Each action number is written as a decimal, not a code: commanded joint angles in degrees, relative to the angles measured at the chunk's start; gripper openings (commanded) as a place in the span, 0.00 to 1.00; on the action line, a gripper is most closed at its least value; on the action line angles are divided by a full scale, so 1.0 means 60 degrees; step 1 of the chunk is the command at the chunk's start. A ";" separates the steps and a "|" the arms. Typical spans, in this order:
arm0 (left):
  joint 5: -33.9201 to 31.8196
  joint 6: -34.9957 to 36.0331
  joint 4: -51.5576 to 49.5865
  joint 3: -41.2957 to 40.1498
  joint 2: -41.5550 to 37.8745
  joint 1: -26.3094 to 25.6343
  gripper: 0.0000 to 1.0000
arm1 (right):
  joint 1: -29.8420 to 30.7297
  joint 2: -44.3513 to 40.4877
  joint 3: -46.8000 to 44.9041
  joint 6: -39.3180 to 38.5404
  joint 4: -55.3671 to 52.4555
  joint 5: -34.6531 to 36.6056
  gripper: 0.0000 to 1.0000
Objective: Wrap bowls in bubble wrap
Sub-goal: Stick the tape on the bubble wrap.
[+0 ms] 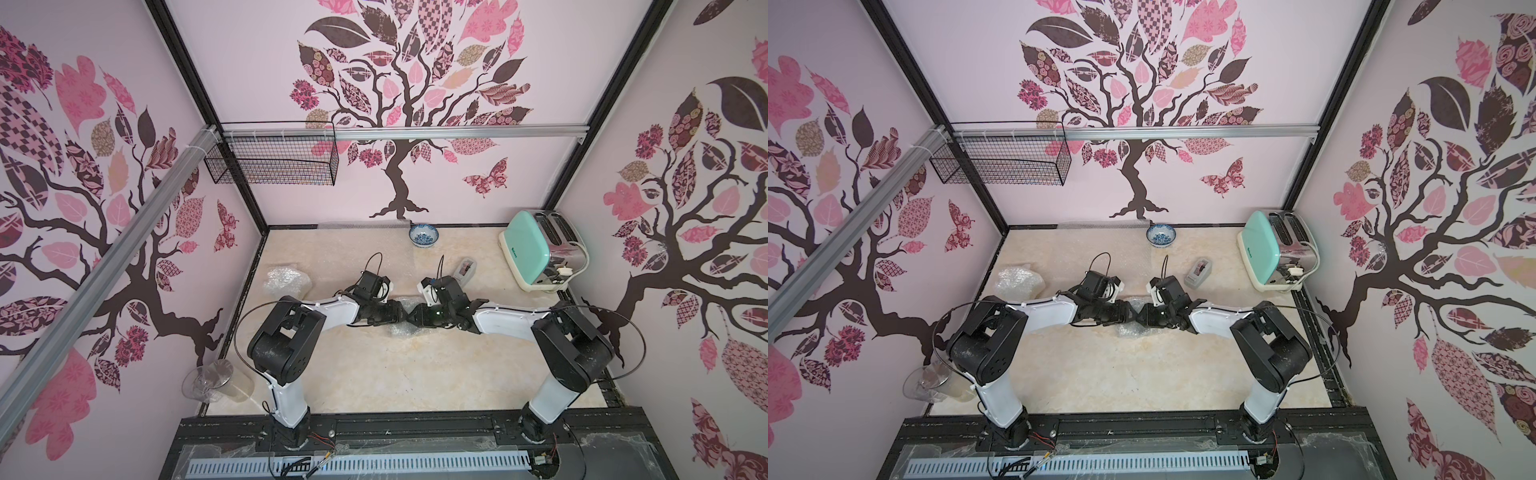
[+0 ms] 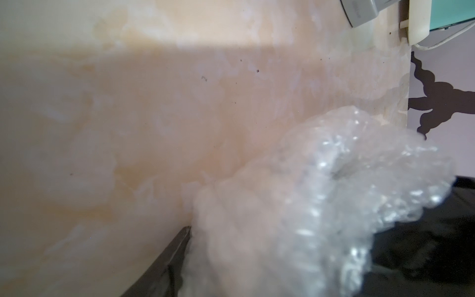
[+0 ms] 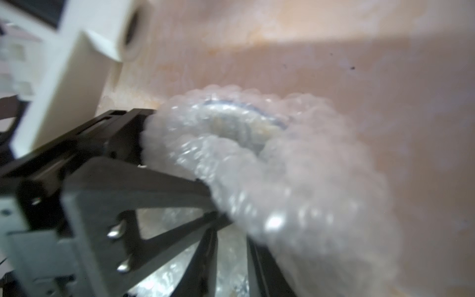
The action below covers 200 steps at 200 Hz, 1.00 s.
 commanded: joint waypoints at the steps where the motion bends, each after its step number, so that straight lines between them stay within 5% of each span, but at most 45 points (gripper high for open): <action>1: -0.0410 0.0015 -0.0060 0.0020 0.0284 0.0027 0.63 | 0.0052 -0.0502 -0.0226 0.0058 -0.0510 -0.0286 0.27; 24: -0.0396 0.0030 -0.0063 0.0006 0.0268 0.0038 0.63 | 0.0052 -0.0929 -0.0306 0.0059 -0.0667 -0.0273 0.27; 64: -0.0396 0.0046 -0.0071 0.0006 0.0245 0.0035 0.63 | 0.0058 -0.0988 -0.0117 0.0072 -0.0721 -0.0318 0.12; 136: -0.0396 0.0098 -0.0129 -0.0063 0.0152 0.0033 0.62 | 0.0050 -0.0161 0.0030 0.0097 -0.0520 -0.0079 0.19; 200: -0.0426 0.0109 -0.0151 -0.0045 0.0152 0.0040 0.62 | 0.0059 0.0500 0.0455 -0.0062 -0.1315 0.0954 0.14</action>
